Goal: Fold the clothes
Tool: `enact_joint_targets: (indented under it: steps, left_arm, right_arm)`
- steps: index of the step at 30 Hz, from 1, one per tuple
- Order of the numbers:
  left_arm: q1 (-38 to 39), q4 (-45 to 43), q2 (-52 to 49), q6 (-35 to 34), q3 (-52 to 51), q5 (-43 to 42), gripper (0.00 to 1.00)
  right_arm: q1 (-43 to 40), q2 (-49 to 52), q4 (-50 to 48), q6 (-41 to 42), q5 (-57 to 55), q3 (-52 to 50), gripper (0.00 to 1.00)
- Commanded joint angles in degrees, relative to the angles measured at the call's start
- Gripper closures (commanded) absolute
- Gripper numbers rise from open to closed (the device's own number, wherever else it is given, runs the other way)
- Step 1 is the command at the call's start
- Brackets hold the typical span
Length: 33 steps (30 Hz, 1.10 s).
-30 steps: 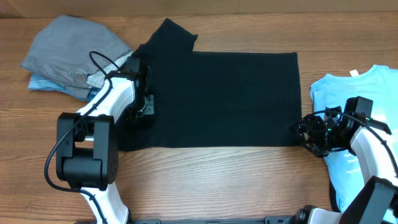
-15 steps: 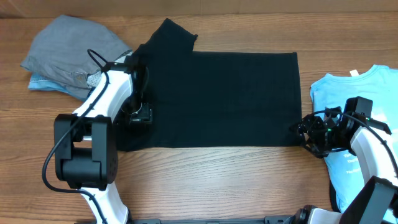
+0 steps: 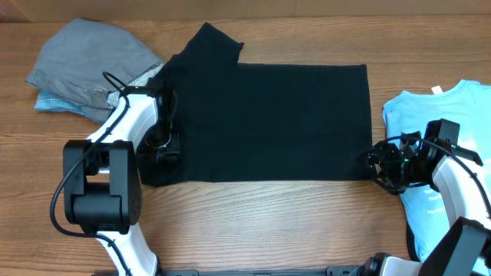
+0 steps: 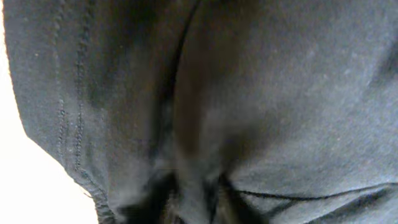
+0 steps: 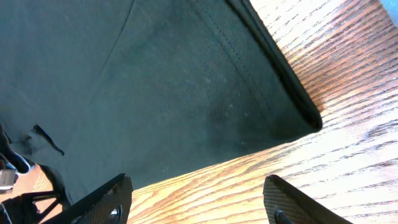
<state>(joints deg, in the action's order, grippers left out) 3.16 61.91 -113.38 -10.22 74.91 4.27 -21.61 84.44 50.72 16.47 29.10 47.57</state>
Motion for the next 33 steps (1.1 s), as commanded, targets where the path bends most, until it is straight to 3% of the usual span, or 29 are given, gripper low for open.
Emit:
enact_joint_targets:
  steps: [1, 4, 7, 20, 26, 30, 33]
  left_arm:
    - [-0.37, 1.40, 1.44, 0.83, 0.98, -0.70, 0.88]
    - [-1.44, 4.85, 1.44, 0.81, 4.55, 0.50, 0.94]
    - [-2.73, 7.50, 1.44, 0.83, 8.31, 3.08, 0.93]
    - [-3.56, 6.64, 1.42, 1.25, 9.73, 3.39, 0.70]
    - [-3.61, 7.48, 1.42, 1.22, 9.60, 3.37, 0.52]
    - [-3.58, 6.84, 1.42, 1.25, 9.57, 3.15, 0.51]
    - [-3.56, 5.99, 1.42, 1.25, 9.57, 3.17, 0.53]
  right_arm:
    - [0.39, 0.07, -0.02, -0.39, -0.37, 1.16, 0.28]
    - [0.39, 0.07, -0.20, -0.42, -0.39, 1.16, 0.29]
    - [0.39, 0.07, -0.70, -0.42, -0.39, 1.16, 0.29]
    - [0.37, 1.46, -2.08, 0.26, -13.22, 0.70, 0.27]
    - [0.39, 5.49, -3.13, 1.95, -12.92, -0.46, 0.27]
    - [0.57, 7.74, -6.16, 1.20, -10.47, -0.48, 0.29]
    - [0.55, 9.46, -7.50, 1.60, -9.75, -0.48, 0.35]
